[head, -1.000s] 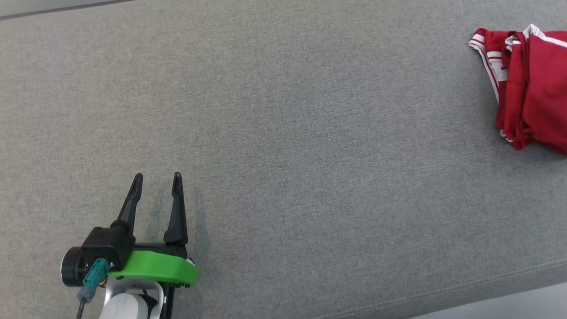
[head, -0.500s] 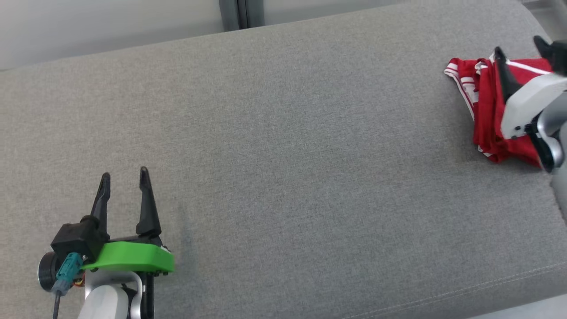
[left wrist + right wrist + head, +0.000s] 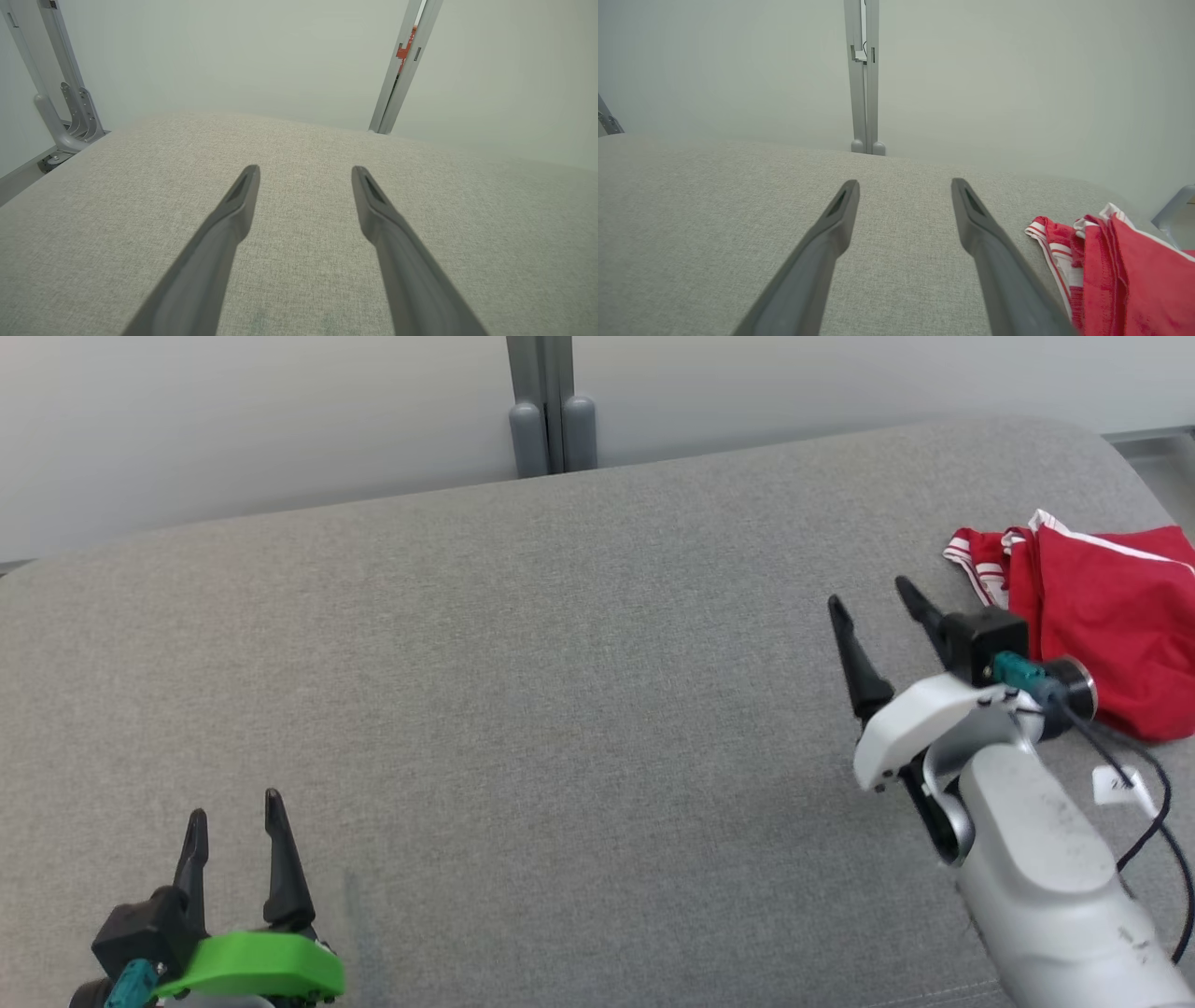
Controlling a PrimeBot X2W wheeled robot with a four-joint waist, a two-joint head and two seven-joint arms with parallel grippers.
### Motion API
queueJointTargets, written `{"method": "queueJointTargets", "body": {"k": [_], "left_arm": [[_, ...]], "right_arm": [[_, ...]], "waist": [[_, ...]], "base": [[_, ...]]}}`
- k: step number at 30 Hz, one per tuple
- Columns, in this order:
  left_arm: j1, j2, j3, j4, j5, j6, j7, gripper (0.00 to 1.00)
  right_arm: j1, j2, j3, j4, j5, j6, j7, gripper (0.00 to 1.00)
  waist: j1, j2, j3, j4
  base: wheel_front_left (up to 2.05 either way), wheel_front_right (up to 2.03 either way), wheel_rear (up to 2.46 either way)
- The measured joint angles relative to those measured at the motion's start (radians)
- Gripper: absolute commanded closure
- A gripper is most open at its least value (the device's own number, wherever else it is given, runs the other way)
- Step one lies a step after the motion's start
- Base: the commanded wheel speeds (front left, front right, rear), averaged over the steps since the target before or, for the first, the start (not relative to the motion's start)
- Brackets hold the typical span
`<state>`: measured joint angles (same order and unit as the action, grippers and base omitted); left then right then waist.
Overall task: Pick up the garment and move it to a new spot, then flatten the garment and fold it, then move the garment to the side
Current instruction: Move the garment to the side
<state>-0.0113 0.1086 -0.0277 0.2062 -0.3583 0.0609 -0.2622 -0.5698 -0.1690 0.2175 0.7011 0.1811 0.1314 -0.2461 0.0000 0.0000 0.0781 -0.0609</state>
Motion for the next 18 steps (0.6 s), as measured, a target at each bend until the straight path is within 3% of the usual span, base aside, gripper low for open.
{"method": "queueJointTargets", "body": {"k": [7,18], "left_arm": [[0.069,-0.032,0.020,-0.002,0.003,-0.013,0.000,0.00],[0.099,-0.046,0.008,0.029,0.018,-0.030,0.000,0.00]], "right_arm": [[0.209,0.098,-0.119,-0.119,-0.043,0.000,-0.012,0.00],[0.364,0.119,-0.121,-0.274,-0.032,0.000,-0.016,0.00]], "waist": [[0.0000,0.0000,-0.048,0.034],[0.0000,0.0000,-0.090,0.057]], "base": [[0.00,0.00,0.00],[0.00,0.00,0.00]]}}
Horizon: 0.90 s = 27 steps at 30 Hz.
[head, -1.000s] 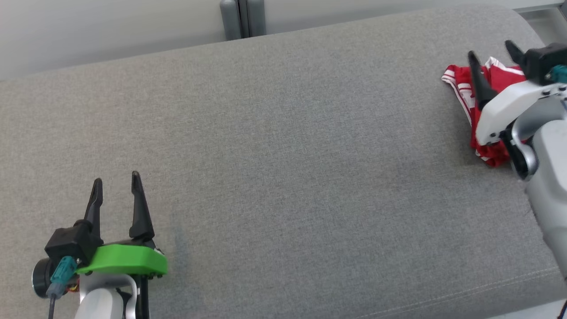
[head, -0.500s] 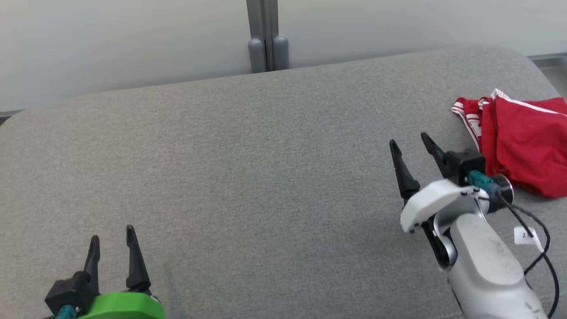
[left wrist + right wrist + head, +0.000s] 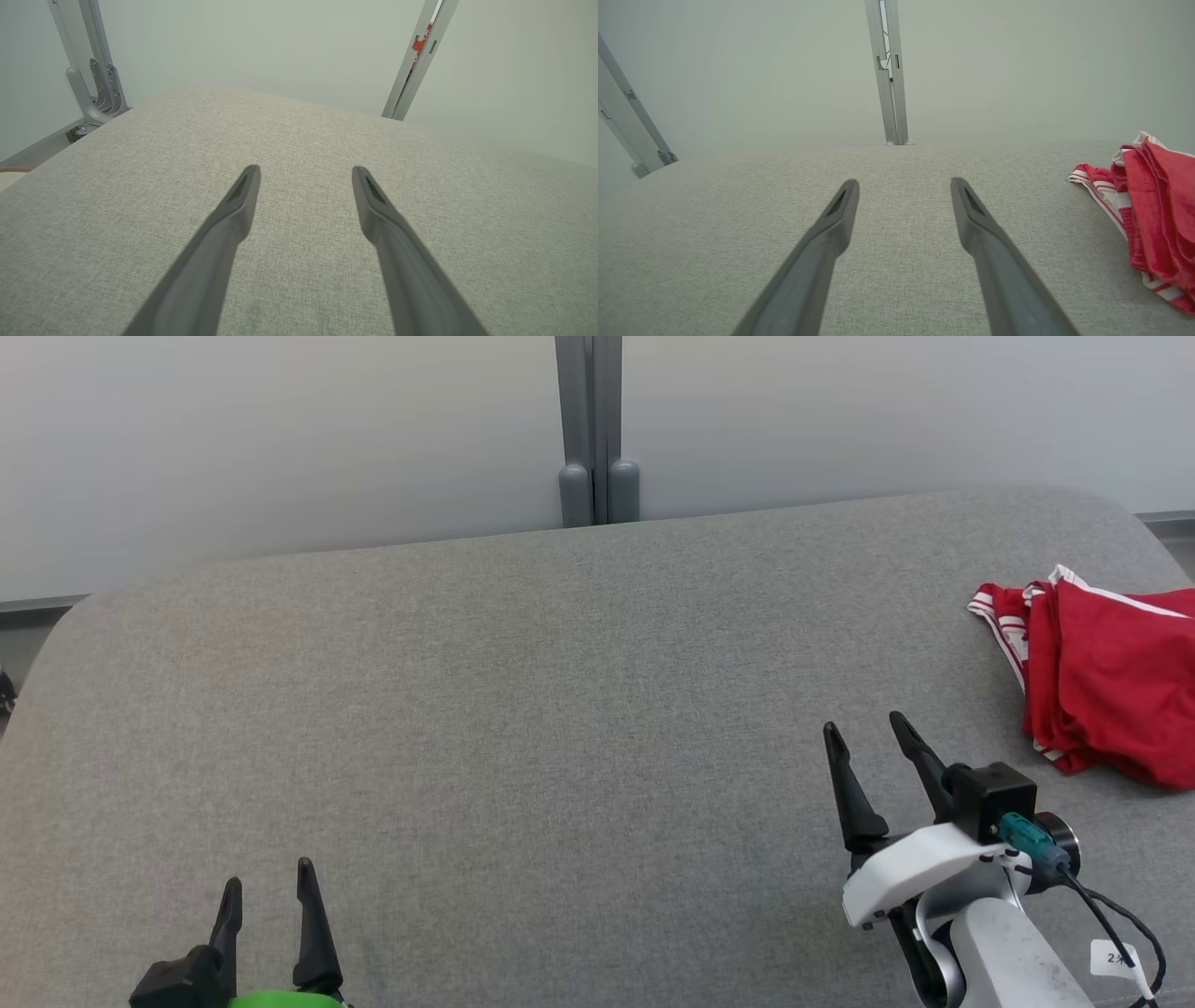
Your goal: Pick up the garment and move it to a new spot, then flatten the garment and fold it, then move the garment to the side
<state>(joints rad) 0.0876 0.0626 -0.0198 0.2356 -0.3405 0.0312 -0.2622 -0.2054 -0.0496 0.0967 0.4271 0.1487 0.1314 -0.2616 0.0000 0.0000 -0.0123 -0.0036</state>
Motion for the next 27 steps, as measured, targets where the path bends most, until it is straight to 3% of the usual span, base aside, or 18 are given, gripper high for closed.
{"method": "queueJointTargets", "body": {"k": [23,24,27], "left_arm": [[-0.002,-0.007,-0.006,0.020,0.035,-0.031,0.000,0.00],[-0.002,-0.008,-0.008,0.021,0.035,-0.031,0.000,1.00],[0.004,-0.013,-0.011,0.046,0.034,-0.031,0.006,1.00]], "right_arm": [[0.042,0.000,0.018,-0.042,0.026,0.000,0.018,0.00],[0.043,0.000,0.019,-0.041,0.026,0.000,0.019,1.00],[0.060,0.003,0.018,-0.020,0.026,0.000,0.019,1.00]], "waist": [[0.0000,0.0000,-0.006,-0.006],[0.0000,0.0000,-0.006,-0.006],[0.0000,0.0000,-0.006,-0.006]], "base": [[0.00,0.00,0.00],[0.00,0.00,0.00],[0.00,0.00,0.00]]}}
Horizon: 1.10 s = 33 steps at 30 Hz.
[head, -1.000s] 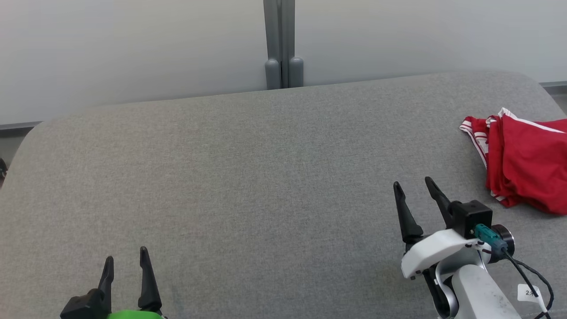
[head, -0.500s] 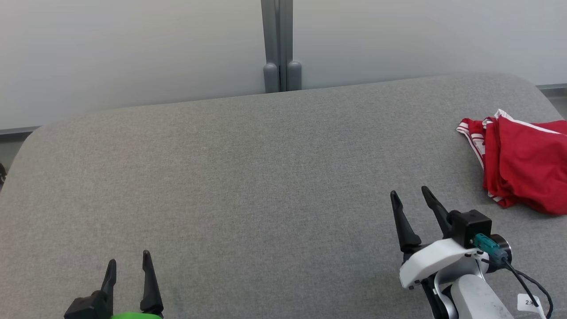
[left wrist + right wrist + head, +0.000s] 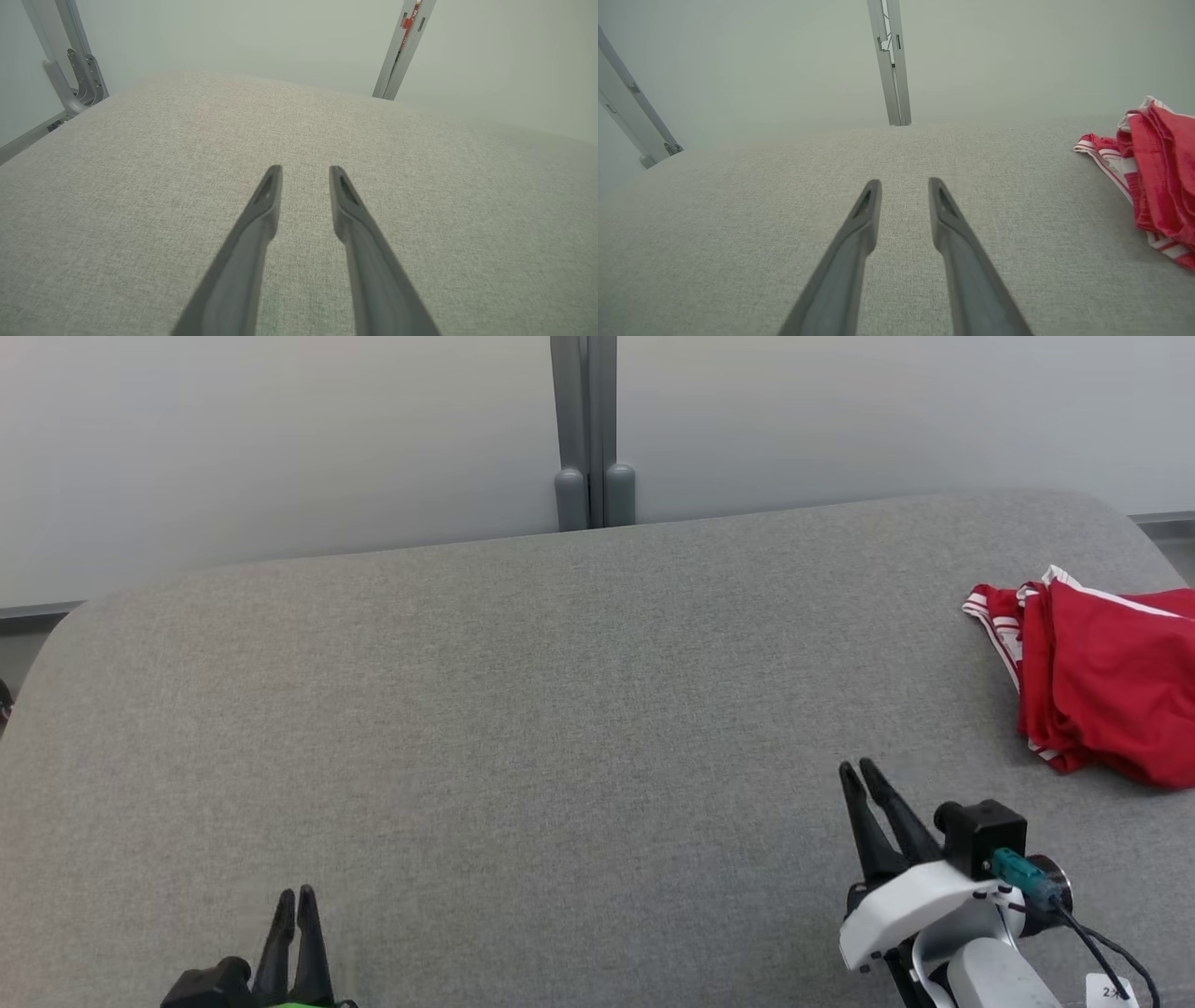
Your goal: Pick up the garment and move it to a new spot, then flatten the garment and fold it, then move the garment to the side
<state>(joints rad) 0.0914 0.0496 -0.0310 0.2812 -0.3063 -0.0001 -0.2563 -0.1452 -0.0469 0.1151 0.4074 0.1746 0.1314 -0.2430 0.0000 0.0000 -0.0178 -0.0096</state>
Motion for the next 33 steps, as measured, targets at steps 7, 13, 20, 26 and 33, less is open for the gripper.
{"method": "queueJointTargets", "body": {"k": [7,13,20,26,33], "left_arm": [[0.000,-0.004,0.008,0.019,-0.083,-0.006,0.032,1.00],[-0.007,-0.004,0.021,0.017,-0.191,-0.017,0.058,1.00],[-0.022,-0.004,0.031,0.012,-0.300,-0.027,0.089,1.00],[-0.034,-0.004,0.039,0.010,-0.387,-0.035,0.114,1.00],[-0.052,-0.004,0.051,0.005,-0.481,-0.044,0.140,1.00]], "right_arm": [[0.022,0.002,-0.014,0.015,0.093,0.000,0.028,1.00],[0.022,0.002,-0.033,0.001,0.209,0.000,0.055,1.00],[0.022,0.002,-0.050,-0.017,0.331,0.000,0.085,1.00],[0.022,0.002,-0.067,-0.028,0.426,0.000,0.107,1.00],[0.022,0.002,-0.082,-0.043,0.529,0.000,0.134,1.00]], "waist": [[0.0000,0.0000,0.001,0.000],[0.0000,0.0000,0.002,0.001],[0.0000,0.0000,0.003,0.001],[0.0000,0.0000,0.004,0.002],[0.0000,0.0000,0.005,0.002]], "base": [[0.00,0.00,0.00],[0.00,0.00,0.00],[0.00,0.00,0.00],[0.00,0.00,0.00],[0.00,0.00,0.00]]}}
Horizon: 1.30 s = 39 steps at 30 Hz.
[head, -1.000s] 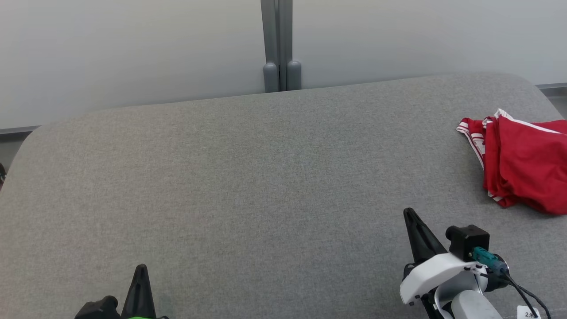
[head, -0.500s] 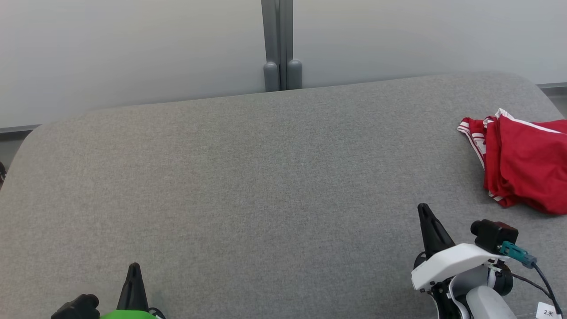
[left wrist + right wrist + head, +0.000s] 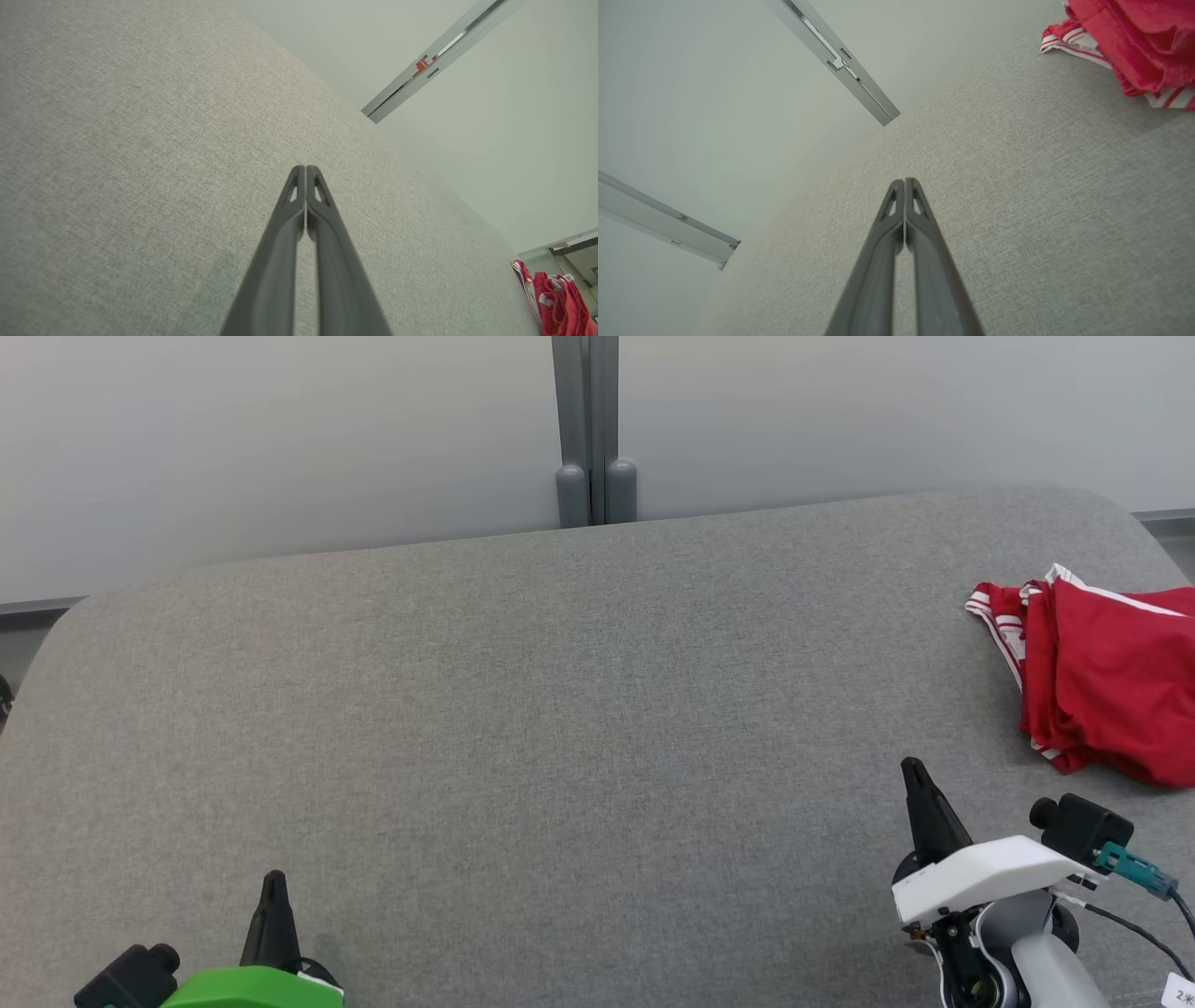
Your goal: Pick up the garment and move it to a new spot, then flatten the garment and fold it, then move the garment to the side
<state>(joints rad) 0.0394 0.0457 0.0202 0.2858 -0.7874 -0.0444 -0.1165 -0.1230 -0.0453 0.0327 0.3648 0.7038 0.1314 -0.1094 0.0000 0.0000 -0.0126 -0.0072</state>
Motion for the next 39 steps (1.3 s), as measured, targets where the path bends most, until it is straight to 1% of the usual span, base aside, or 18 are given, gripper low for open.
{"method": "queueJointTargets", "body": {"k": [18,20,39], "left_arm": [[-0.036,0.000,0.022,-0.012,-0.213,-0.019,0.059,1.00],[-0.041,0.000,0.027,-0.014,-0.245,-0.026,0.069,1.00],[-0.075,0.000,0.048,-0.021,-0.429,-0.044,0.121,1.00]], "right_arm": [[0.000,0.000,-0.039,-0.030,0.235,0.000,0.057,1.00],[0.001,0.000,-0.045,-0.035,0.273,0.000,0.066,1.00],[0.007,-0.001,-0.078,-0.061,0.476,-0.001,0.117,1.00]], "waist": [[0.0000,0.0000,0.003,0.001],[0.0000,0.0000,0.003,0.002],[0.0000,0.0000,0.007,0.003]], "base": [[0.00,0.00,0.00],[0.00,0.00,0.00],[0.00,0.00,0.00]]}}
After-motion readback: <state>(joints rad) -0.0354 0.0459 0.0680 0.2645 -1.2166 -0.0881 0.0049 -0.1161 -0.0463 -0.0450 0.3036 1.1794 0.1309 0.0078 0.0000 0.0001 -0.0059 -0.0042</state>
